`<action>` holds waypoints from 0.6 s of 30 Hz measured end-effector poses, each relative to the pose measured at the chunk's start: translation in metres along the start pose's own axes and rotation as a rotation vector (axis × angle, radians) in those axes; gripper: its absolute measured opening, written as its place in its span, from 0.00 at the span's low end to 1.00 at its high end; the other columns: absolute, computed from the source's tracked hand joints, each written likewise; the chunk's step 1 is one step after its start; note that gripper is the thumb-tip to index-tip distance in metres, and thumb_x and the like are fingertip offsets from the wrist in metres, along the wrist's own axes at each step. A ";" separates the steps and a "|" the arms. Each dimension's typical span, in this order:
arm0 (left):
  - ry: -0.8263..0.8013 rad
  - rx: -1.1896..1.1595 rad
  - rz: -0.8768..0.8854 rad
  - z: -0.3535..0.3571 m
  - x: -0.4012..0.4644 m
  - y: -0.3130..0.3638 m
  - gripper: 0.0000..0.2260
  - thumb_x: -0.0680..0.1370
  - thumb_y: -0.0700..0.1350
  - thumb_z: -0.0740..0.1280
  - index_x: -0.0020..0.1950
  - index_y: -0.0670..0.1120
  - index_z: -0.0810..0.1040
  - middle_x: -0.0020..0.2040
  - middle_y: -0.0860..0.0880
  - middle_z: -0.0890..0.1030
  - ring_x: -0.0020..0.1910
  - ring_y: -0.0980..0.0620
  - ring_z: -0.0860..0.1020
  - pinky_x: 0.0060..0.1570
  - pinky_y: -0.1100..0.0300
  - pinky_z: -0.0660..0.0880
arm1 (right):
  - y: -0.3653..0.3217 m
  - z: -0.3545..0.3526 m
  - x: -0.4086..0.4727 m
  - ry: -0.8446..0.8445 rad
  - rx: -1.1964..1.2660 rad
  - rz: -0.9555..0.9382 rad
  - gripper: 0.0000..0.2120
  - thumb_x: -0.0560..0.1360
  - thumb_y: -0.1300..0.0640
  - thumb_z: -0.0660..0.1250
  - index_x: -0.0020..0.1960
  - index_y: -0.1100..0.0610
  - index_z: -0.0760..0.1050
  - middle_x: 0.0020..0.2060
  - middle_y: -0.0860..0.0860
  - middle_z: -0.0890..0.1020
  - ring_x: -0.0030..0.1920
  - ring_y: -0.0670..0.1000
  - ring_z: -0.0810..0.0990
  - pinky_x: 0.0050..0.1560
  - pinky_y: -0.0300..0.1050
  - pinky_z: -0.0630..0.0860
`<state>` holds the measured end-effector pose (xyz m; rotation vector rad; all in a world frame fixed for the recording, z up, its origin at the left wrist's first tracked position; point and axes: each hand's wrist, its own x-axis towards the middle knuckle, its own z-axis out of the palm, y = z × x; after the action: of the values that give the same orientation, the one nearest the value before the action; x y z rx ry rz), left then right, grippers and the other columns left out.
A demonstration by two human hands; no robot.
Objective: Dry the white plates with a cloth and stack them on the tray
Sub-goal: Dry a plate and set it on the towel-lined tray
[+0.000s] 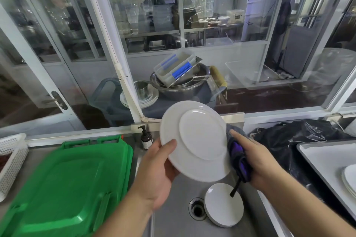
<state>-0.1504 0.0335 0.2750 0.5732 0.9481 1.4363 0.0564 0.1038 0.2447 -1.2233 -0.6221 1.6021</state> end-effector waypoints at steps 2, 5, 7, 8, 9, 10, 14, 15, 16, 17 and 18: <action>-0.024 0.001 -0.065 -0.005 0.000 0.009 0.20 0.72 0.42 0.69 0.65 0.45 0.80 0.60 0.40 0.85 0.57 0.43 0.83 0.48 0.48 0.83 | -0.012 -0.004 0.001 -0.026 -0.070 -0.055 0.21 0.72 0.51 0.77 0.60 0.63 0.83 0.55 0.66 0.85 0.57 0.67 0.85 0.64 0.70 0.78; -0.042 -0.005 -0.087 -0.009 -0.001 0.014 0.17 0.72 0.41 0.68 0.61 0.41 0.82 0.58 0.38 0.85 0.52 0.43 0.85 0.44 0.49 0.84 | -0.024 0.000 -0.001 -0.046 -0.103 -0.132 0.13 0.77 0.55 0.75 0.59 0.58 0.82 0.54 0.62 0.87 0.52 0.62 0.85 0.62 0.63 0.79; -0.026 -0.001 -0.055 -0.007 -0.001 0.013 0.17 0.72 0.40 0.69 0.60 0.40 0.82 0.57 0.37 0.86 0.51 0.43 0.85 0.43 0.49 0.85 | -0.022 0.005 0.001 0.018 -0.149 -0.202 0.11 0.77 0.53 0.76 0.58 0.53 0.80 0.53 0.59 0.87 0.50 0.58 0.86 0.59 0.58 0.81; -0.012 -0.006 -0.034 -0.004 -0.001 0.012 0.17 0.72 0.40 0.68 0.60 0.40 0.82 0.57 0.38 0.86 0.51 0.44 0.85 0.43 0.50 0.86 | -0.018 0.008 0.002 0.068 -0.224 -0.244 0.11 0.76 0.49 0.76 0.57 0.49 0.80 0.52 0.56 0.87 0.50 0.56 0.86 0.58 0.58 0.81; 0.004 -0.015 -0.011 -0.002 0.000 0.010 0.16 0.72 0.39 0.68 0.60 0.40 0.82 0.56 0.39 0.86 0.51 0.45 0.85 0.44 0.51 0.85 | -0.015 0.010 0.002 0.122 -0.322 -0.280 0.11 0.76 0.45 0.75 0.55 0.46 0.79 0.50 0.53 0.87 0.50 0.55 0.86 0.58 0.58 0.82; 0.019 -0.029 0.012 0.002 0.000 0.007 0.16 0.72 0.39 0.68 0.60 0.40 0.82 0.56 0.40 0.86 0.51 0.46 0.85 0.45 0.51 0.85 | -0.010 0.013 0.001 0.172 -0.417 -0.307 0.11 0.77 0.42 0.73 0.55 0.44 0.78 0.49 0.51 0.85 0.50 0.53 0.84 0.57 0.57 0.81; 0.108 -0.049 0.090 0.012 0.005 -0.004 0.11 0.79 0.39 0.66 0.60 0.43 0.82 0.55 0.44 0.87 0.50 0.49 0.86 0.51 0.44 0.83 | 0.008 0.023 -0.007 0.225 -0.572 -0.411 0.09 0.82 0.45 0.66 0.58 0.48 0.73 0.50 0.48 0.80 0.49 0.48 0.78 0.43 0.41 0.71; 0.132 -0.040 0.101 0.013 0.005 -0.006 0.11 0.81 0.38 0.65 0.61 0.43 0.81 0.55 0.44 0.87 0.51 0.49 0.86 0.55 0.41 0.81 | 0.013 0.025 -0.008 0.231 -0.610 -0.440 0.09 0.82 0.46 0.66 0.58 0.49 0.72 0.51 0.50 0.79 0.50 0.50 0.78 0.44 0.42 0.70; 0.153 -0.030 0.110 0.015 0.006 -0.009 0.11 0.82 0.38 0.64 0.62 0.42 0.81 0.55 0.44 0.87 0.51 0.48 0.86 0.57 0.38 0.79 | 0.018 0.025 -0.008 0.234 -0.657 -0.457 0.09 0.82 0.46 0.66 0.58 0.50 0.72 0.53 0.51 0.77 0.51 0.52 0.77 0.46 0.45 0.70; 0.169 -0.022 0.121 0.016 0.006 -0.011 0.11 0.83 0.38 0.63 0.62 0.41 0.81 0.56 0.44 0.87 0.52 0.48 0.86 0.59 0.37 0.79 | 0.022 0.026 -0.010 0.230 -0.720 -0.463 0.10 0.82 0.46 0.65 0.58 0.50 0.71 0.55 0.53 0.75 0.53 0.54 0.76 0.50 0.48 0.70; 0.182 -0.015 0.132 0.018 0.006 -0.013 0.11 0.83 0.38 0.63 0.63 0.40 0.80 0.56 0.43 0.87 0.53 0.47 0.86 0.60 0.35 0.79 | 0.027 0.027 -0.012 0.224 -0.798 -0.469 0.11 0.82 0.46 0.65 0.58 0.50 0.69 0.56 0.52 0.73 0.53 0.56 0.76 0.52 0.49 0.70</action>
<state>-0.1291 0.0420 0.2725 0.5076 1.0566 1.6335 0.0214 0.0870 0.2368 -1.6303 -1.3585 0.8085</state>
